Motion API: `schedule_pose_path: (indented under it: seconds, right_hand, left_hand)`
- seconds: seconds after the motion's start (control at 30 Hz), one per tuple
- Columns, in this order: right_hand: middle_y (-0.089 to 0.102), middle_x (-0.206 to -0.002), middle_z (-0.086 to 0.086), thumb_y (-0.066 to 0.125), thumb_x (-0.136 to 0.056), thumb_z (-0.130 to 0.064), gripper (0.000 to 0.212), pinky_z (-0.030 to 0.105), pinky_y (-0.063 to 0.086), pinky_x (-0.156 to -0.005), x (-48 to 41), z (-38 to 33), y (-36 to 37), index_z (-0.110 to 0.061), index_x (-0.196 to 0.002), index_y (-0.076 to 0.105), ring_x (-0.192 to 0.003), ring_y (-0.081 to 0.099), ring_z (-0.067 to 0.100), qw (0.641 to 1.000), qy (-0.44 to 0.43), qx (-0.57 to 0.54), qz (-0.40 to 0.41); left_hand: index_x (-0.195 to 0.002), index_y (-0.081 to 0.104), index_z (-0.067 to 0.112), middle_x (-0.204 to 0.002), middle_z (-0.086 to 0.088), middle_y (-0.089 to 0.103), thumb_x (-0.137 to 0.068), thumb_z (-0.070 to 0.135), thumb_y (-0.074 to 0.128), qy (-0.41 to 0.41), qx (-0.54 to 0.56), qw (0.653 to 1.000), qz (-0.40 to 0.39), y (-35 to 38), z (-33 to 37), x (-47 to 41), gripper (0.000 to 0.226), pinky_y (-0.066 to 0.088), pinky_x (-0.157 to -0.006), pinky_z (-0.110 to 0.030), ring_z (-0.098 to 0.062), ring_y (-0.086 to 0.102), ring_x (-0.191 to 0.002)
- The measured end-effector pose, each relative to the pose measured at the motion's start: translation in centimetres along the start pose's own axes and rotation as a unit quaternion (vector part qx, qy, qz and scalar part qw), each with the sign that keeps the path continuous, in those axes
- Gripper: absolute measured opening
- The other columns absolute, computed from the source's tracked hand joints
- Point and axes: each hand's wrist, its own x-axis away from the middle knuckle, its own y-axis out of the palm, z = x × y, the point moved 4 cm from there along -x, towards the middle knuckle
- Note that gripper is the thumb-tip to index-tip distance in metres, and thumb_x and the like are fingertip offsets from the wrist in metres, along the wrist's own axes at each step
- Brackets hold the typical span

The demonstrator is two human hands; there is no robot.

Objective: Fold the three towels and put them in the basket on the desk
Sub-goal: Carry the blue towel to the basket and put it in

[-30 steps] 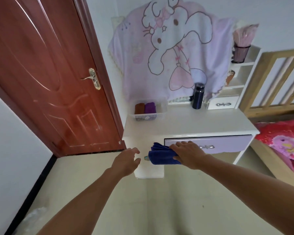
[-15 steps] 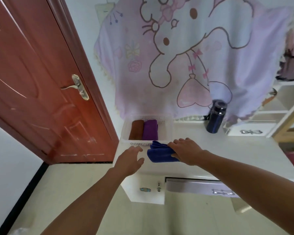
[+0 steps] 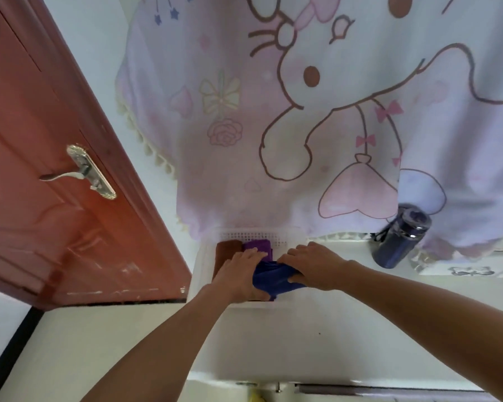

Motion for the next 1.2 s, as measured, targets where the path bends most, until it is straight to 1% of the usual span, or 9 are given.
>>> schedule_pose_path:
  seconds: [0.1, 0.17, 0.3, 0.43, 0.67, 0.83, 0.97, 1.1, 1.2]
  right_hand:
    - [0.061, -0.12, 0.0, 0.049, -0.096, -0.041, 0.039, 0.035, 0.043, -0.092, -1.4, 2.1, 0.4, -0.023, -0.131, 0.047, -0.105, 0.057, 0.021, 0.999, 0.023, -0.037, -0.032]
    - [0.063, -0.118, 0.001, 0.054, -0.092, -0.043, 0.046, 0.036, 0.046, -0.09, -1.9, 3.3, 1.0, -0.025, -0.134, 0.043, -0.103, 0.06, 0.023, 0.996, 0.041, -0.056, -0.059]
    - [0.065, -0.117, 0.004, 0.068, -0.079, -0.038, 0.075, 0.034, 0.049, -0.083, -3.3, 6.1, 2.4, -0.028, -0.143, 0.029, -0.097, 0.062, 0.025, 0.98, 0.096, -0.089, -0.149]
    - [0.06, -0.12, 0.001, 0.073, -0.073, -0.034, 0.07, 0.034, 0.049, -0.086, -5.0, 9.9, 2.8, -0.028, -0.136, 0.042, -0.1, 0.055, 0.021, 0.949, 0.153, -0.188, -0.203]
    - [0.059, -0.117, 0.003, 0.075, -0.075, -0.013, 0.05, 0.034, 0.051, -0.088, -10.5, 12.8, 3.3, -0.016, -0.121, 0.057, -0.107, 0.058, 0.022, 0.889, 0.159, -0.426, -0.054]
    - [0.055, -0.134, 0.008, 0.062, -0.088, -0.017, 0.051, 0.034, 0.046, -0.095, -12.7, 10.5, 7.3, -0.014, -0.136, 0.046, -0.118, 0.054, 0.025, 0.935, 0.092, -0.325, -0.111]
    - [0.058, -0.126, 0.012, 0.057, -0.091, -0.018, 0.033, 0.029, 0.042, -0.081, -13.9, 9.4, 9.2, -0.011, -0.123, 0.052, -0.11, 0.057, 0.027, 0.961, 0.074, -0.225, -0.14]
    - [0.06, -0.124, 0.011, 0.059, -0.091, -0.024, 0.034, 0.035, 0.047, -0.087, -14.3, 9.1, 9.5, -0.012, -0.121, 0.052, -0.108, 0.059, 0.028, 0.978, 0.085, -0.146, -0.12]
    - [0.058, -0.125, 0.007, 0.061, -0.09, -0.033, 0.044, 0.038, 0.047, -0.085, -13.3, 9.1, 8.8, -0.016, -0.128, 0.048, -0.109, 0.058, 0.027, 0.991, 0.066, -0.097, -0.065]
  left_hand:
    - [-0.107, 0.058, 0.021, -0.102, -0.001, 0.067, -0.078, 0.034, 0.068, 0.022, 0.053, 0.998, -0.009, 0.2, -0.5, -3.1, 0.033, 0.054, -0.082, -0.04, -0.022, 0.064, -0.091]
    - [-0.101, 0.058, 0.019, -0.096, -0.002, 0.068, -0.082, 0.027, 0.064, 0.023, 0.086, 0.996, -0.014, 0.7, -0.7, -4.3, 0.021, 0.054, -0.077, -0.036, -0.022, 0.063, -0.086]
    - [-0.101, 0.06, 0.014, -0.095, -0.002, 0.066, -0.088, 0.022, 0.061, 0.013, 0.183, 0.983, -0.017, 2.6, -1.1, -6.4, 0.016, 0.05, -0.078, -0.026, -0.018, 0.061, -0.085]
    - [-0.098, 0.061, 0.01, -0.092, -0.004, 0.066, -0.087, 0.024, 0.063, -0.079, 0.284, 0.955, -0.035, 4.9, -1.8, -6.9, 0.017, 0.049, -0.079, -0.031, -0.02, 0.061, -0.086]
    - [-0.078, 0.053, 0.006, -0.069, -0.01, 0.053, -0.094, 0.025, 0.052, -0.235, 0.479, 0.844, -0.061, 8.2, -0.6, -6.4, 0.025, 0.043, -0.062, -0.034, -0.024, 0.052, -0.066]
    - [-0.094, 0.055, 0.01, -0.088, -0.004, 0.059, -0.095, 0.029, 0.047, -0.312, 0.377, 0.87, -0.064, 11.0, -0.1, -6.5, 0.021, 0.046, -0.069, -0.031, -0.021, 0.057, -0.081]
    - [-0.11, 0.052, 0.01, -0.108, -0.007, 0.062, -0.098, 0.031, 0.043, -0.334, 0.28, 0.897, -0.069, 11.6, 0.4, -6.9, 0.026, 0.051, -0.084, -0.037, -0.025, 0.061, -0.098]
    - [-0.109, 0.045, 0.014, -0.104, -0.004, 0.061, -0.095, 0.029, 0.047, -0.357, 0.216, 0.908, -0.03, 11.0, 1.0, -7.6, 0.02, 0.048, -0.073, -0.034, -0.023, 0.061, -0.093]
    - [-0.105, 0.047, 0.021, -0.094, 0.003, 0.059, -0.091, 0.027, 0.056, -0.328, 0.116, 0.935, 0.068, 9.8, 1.7, -7.0, 0.018, 0.049, -0.072, -0.03, -0.018, 0.058, -0.085]
